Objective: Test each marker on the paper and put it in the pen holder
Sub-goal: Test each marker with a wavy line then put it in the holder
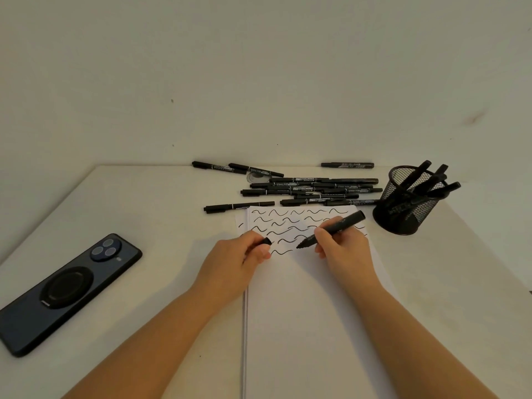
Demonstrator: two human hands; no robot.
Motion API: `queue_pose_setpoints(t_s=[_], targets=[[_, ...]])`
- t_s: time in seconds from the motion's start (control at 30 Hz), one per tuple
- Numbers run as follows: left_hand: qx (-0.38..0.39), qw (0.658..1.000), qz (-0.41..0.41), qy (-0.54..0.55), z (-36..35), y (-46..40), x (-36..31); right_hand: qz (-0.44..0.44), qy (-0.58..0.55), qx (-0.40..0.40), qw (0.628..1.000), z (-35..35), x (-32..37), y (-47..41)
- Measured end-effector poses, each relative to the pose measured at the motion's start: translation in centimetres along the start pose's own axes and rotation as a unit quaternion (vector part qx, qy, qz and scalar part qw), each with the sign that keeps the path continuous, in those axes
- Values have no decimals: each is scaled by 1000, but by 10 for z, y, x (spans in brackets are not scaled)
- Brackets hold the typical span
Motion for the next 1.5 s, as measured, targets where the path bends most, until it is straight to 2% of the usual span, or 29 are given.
queue_pose_setpoints(t_s=[0.13,0.33,0.43,0.53,0.7,0.83,1.2,1.5], targets=[[0,1000,-5,9,0,1,1,19,37,13,999,-3,2,0],[1,1000,-5,5,0,2,2,40,42,-62,996,11,3,1],[7,1000,-18,-18,-2,3,0,56,-25,-62,996,15,6,3],[8,999,-28,-26,-4,3,-3,36,-101,-25,994,15,6,4],[8,999,-34,-24,-5,2,-4,14,-197,112,974,7,9,6],[9,999,-34,-23,-6,2,-4,5,-215,177,960,-1,11,10],[-1,997,-72,-29,-4,3,-14,32,-147,219,964,-9,14,20],[-33,994,-87,-61,4,5,-24,33,-164,244,955,-16,16,25]])
Point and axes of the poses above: each hand's wrist, its own y-axis away from the middle knuckle, its own z-axis out of the back of the hand, x = y × z, the point moved 5 cm from there along -y, towards the middle knuckle, and after that the axes turned 14 degrees about -z, right-handed, at the moved point
